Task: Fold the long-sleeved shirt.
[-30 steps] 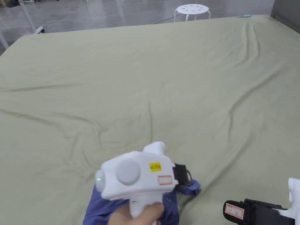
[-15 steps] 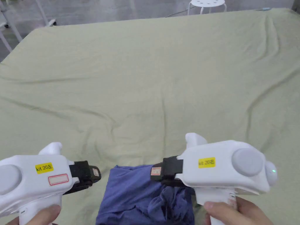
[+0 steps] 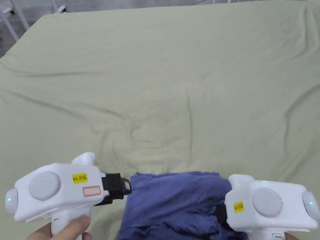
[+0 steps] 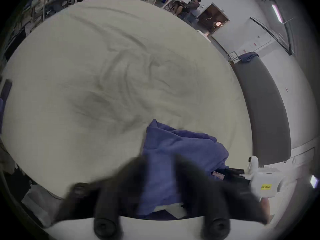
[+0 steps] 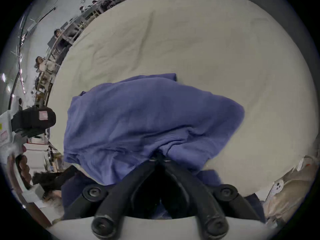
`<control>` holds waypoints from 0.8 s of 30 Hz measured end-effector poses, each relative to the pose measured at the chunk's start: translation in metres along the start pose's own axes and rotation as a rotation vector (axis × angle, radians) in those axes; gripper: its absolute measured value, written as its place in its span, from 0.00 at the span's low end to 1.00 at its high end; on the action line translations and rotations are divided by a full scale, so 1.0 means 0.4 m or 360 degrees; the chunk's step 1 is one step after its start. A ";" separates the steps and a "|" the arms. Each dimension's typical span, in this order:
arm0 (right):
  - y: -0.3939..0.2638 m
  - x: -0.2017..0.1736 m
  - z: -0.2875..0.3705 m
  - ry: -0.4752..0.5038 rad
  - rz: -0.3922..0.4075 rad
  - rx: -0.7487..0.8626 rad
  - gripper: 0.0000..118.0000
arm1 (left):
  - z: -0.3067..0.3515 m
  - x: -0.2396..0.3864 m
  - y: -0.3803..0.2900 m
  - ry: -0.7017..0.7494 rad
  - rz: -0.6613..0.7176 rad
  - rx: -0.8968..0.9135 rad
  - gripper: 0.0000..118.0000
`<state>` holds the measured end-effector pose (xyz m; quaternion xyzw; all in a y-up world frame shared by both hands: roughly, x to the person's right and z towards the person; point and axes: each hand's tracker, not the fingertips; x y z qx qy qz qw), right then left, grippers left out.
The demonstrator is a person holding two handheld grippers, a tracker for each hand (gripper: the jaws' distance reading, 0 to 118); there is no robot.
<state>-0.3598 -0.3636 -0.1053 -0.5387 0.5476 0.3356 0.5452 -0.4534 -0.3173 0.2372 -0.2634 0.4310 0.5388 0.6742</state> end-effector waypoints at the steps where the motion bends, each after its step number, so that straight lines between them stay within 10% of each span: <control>1: -0.002 0.007 -0.007 -0.0071 0.0006 0.0009 0.00 | -0.016 -0.008 -0.001 -0.0035 0.0020 -0.0032 0.52; 3: -0.003 0.018 -0.035 -0.0065 -0.0003 0.0005 0.00 | -0.062 -0.031 0.001 -0.0087 0.0034 -0.0131 0.91; 8: 0.003 0.030 -0.046 -0.0013 -0.0076 -0.0011 0.00 | -0.170 -0.047 -0.011 -0.0187 0.0107 -0.0347 0.90; 11: -0.002 0.032 -0.051 -0.0004 -0.0080 0.0002 0.00 | -0.206 -0.023 -0.030 -0.0275 0.0038 -0.0412 0.72; 14: -0.007 0.027 -0.040 -0.0003 -0.0073 0.0018 0.00 | -0.187 0.032 -0.033 0.0015 -0.0287 -0.0332 0.04; 24: 0.006 -0.136 0.040 0.0184 -0.0141 0.0168 0.00 | 0.049 -0.008 0.040 -0.0326 -0.0183 -0.0198 0.04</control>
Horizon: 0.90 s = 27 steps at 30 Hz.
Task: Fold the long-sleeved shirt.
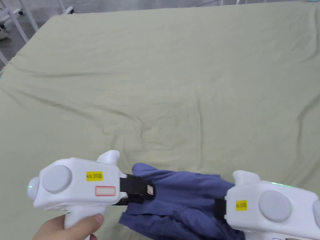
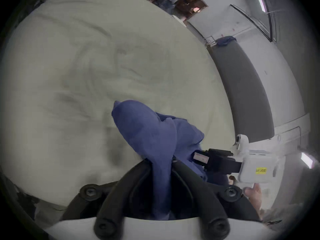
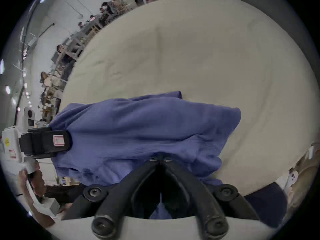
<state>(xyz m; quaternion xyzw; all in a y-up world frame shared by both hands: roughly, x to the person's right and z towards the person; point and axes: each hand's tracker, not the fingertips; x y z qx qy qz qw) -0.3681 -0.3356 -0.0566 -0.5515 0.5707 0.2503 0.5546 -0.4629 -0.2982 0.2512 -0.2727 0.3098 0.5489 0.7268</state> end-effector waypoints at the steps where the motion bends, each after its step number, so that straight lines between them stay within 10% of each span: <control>1: 0.000 -0.050 -0.010 0.0049 0.0031 -0.0001 0.00 | 0.041 -0.010 0.004 0.0079 -0.0039 0.0038 0.04; 7: -0.029 -0.322 -0.134 0.0153 0.0316 -0.0136 0.00 | 0.306 -0.195 -0.002 0.0553 0.0093 0.0190 0.04; 17: -0.054 -0.421 -0.085 0.0292 0.0497 -0.0094 0.00 | 0.407 -0.532 -0.041 0.1055 0.0339 0.0173 0.05; 19: -0.050 -0.420 -0.055 0.0307 0.0514 -0.0051 0.00 | 0.396 -0.499 -0.044 0.1073 0.0202 0.0270 0.36; 21: -0.041 -0.417 -0.023 0.0309 0.0512 -0.0017 0.00 | 0.396 -0.443 -0.041 0.1142 0.0170 0.0359 1.00; 27: -0.015 -0.341 0.159 0.0331 0.0480 0.0265 0.00 | 0.469 -0.201 -0.034 0.0917 0.0013 0.0751 0.93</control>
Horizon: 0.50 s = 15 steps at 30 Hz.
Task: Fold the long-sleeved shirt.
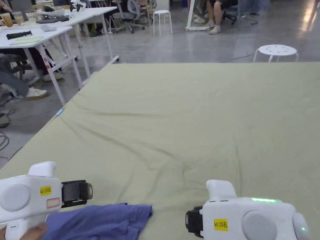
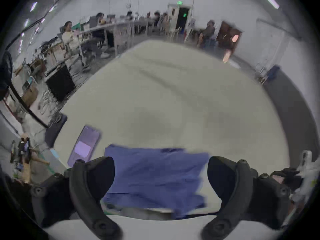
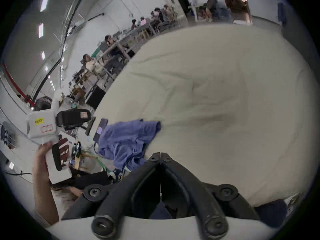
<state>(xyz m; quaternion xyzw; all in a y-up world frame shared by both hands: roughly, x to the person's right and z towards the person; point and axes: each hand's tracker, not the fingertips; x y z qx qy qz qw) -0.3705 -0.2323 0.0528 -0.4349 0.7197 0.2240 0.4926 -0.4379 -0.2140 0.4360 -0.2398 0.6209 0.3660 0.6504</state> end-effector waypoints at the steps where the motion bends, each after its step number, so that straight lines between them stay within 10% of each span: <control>1: 0.006 0.015 0.046 -0.0019 -0.0002 0.0075 0.00 | 0.035 0.032 0.007 -0.0095 0.0030 0.0071 0.94; 3: 0.015 0.049 0.150 -0.0059 0.0010 0.0232 0.00 | 0.098 0.098 0.016 -0.0324 0.0096 0.0147 0.70; 5: 0.016 0.076 0.273 -0.0162 0.0047 0.0439 0.00 | 0.205 0.208 0.014 -0.0595 0.0066 0.0139 0.00; 10: -0.018 0.082 0.572 -0.0417 0.0229 0.0910 0.00 | 0.412 0.472 -0.053 -0.0382 -0.0424 0.0662 0.00; 15: -0.118 0.055 0.750 -0.0726 0.0354 0.1285 0.00 | 0.560 0.625 -0.148 -0.0311 -0.0432 0.1108 0.00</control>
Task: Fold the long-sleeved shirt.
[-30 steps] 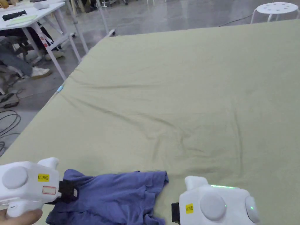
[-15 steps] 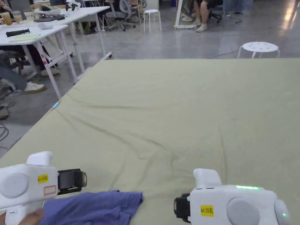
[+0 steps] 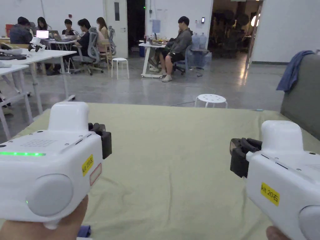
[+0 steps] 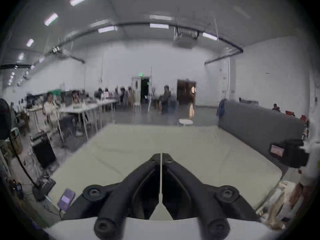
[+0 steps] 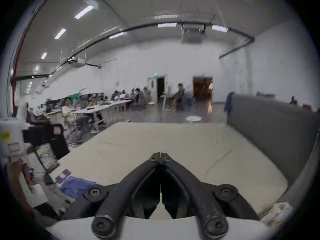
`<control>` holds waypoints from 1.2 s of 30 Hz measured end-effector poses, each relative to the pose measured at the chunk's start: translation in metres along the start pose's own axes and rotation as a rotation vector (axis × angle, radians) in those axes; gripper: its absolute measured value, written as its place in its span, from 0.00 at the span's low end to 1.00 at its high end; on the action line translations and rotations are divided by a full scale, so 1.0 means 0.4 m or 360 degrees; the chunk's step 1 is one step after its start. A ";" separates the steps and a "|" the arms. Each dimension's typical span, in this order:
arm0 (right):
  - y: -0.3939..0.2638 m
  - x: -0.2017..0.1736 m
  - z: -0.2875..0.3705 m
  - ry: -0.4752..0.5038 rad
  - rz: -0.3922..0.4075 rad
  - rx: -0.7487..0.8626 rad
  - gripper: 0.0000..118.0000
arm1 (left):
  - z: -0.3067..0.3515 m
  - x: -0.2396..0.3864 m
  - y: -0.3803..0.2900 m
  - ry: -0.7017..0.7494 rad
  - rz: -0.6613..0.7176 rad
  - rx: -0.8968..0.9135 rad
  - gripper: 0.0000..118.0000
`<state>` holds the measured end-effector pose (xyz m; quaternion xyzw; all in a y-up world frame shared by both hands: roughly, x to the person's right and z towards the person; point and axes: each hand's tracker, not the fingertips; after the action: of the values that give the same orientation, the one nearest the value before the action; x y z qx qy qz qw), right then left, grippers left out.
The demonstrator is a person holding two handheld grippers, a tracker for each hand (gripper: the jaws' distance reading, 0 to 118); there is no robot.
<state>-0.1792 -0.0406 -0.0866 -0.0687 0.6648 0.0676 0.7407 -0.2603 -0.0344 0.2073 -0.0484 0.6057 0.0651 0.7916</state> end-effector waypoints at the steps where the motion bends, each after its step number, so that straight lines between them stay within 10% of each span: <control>1: -0.003 0.005 0.028 -0.0048 0.0023 0.0013 0.00 | 0.038 0.051 0.018 0.0016 -0.0008 0.0091 0.00; 18: 0.012 -0.003 0.163 -0.0010 0.0023 0.0063 0.01 | 0.181 0.170 -0.011 0.0061 0.0004 0.0019 0.01; 19: 0.013 -0.004 0.162 -0.0015 0.0023 0.0081 0.18 | 0.183 0.171 -0.008 0.0057 0.0012 0.0022 0.15; 21: 0.014 0.002 0.166 -0.0022 0.0004 0.0143 0.91 | 0.190 0.174 -0.004 0.0039 0.0014 0.0040 1.00; 30: 0.023 0.007 0.111 -0.0203 0.0015 0.0000 1.00 | 0.192 0.176 0.004 0.0004 -0.0075 0.0105 1.00; 36: 0.012 0.021 0.132 -0.0030 -0.0088 -0.0007 1.00 | 0.147 0.148 -0.011 -0.0017 -0.0007 0.0051 1.00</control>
<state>-0.1277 -0.0257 -0.0895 -0.0880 0.6556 0.0493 0.7483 -0.1883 -0.0267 0.1654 -0.0367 0.6023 0.0539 0.7956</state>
